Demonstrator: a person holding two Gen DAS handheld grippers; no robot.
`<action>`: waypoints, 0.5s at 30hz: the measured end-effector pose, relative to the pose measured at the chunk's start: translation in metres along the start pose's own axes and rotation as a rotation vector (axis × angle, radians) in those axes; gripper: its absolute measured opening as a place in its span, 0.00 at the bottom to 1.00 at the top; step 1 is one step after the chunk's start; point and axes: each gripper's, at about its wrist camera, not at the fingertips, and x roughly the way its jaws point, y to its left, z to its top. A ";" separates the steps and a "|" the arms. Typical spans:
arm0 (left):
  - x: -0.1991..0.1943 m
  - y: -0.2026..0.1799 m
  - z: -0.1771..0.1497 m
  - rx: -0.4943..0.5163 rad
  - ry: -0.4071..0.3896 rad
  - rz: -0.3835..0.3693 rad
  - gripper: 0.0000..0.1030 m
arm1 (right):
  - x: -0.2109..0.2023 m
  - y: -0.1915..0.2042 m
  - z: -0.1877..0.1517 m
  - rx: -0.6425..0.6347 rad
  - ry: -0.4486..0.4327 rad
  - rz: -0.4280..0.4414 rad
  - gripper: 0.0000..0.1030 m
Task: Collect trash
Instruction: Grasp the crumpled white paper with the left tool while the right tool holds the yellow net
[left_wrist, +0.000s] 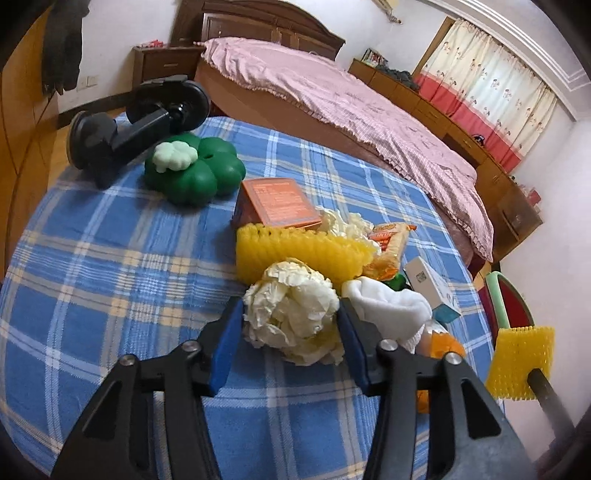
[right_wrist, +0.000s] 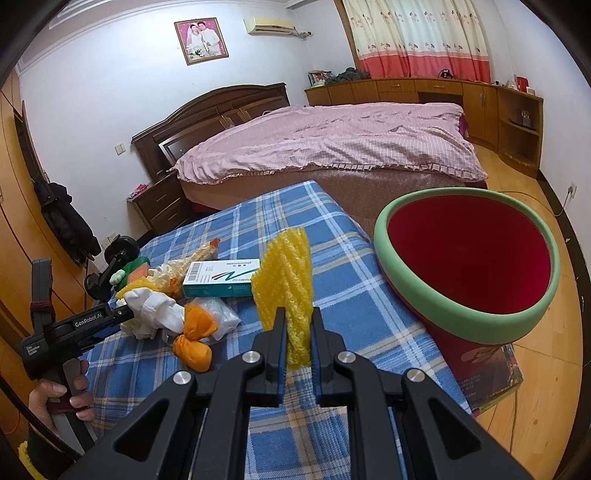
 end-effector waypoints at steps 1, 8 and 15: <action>-0.001 0.000 0.000 0.002 -0.005 -0.005 0.40 | 0.001 0.000 0.000 0.000 0.001 0.001 0.12; -0.023 0.001 -0.003 0.009 -0.053 0.001 0.36 | 0.000 0.000 0.000 0.001 -0.004 0.010 0.12; -0.060 -0.003 -0.003 0.026 -0.133 0.018 0.36 | -0.005 0.000 0.004 -0.005 -0.017 0.034 0.12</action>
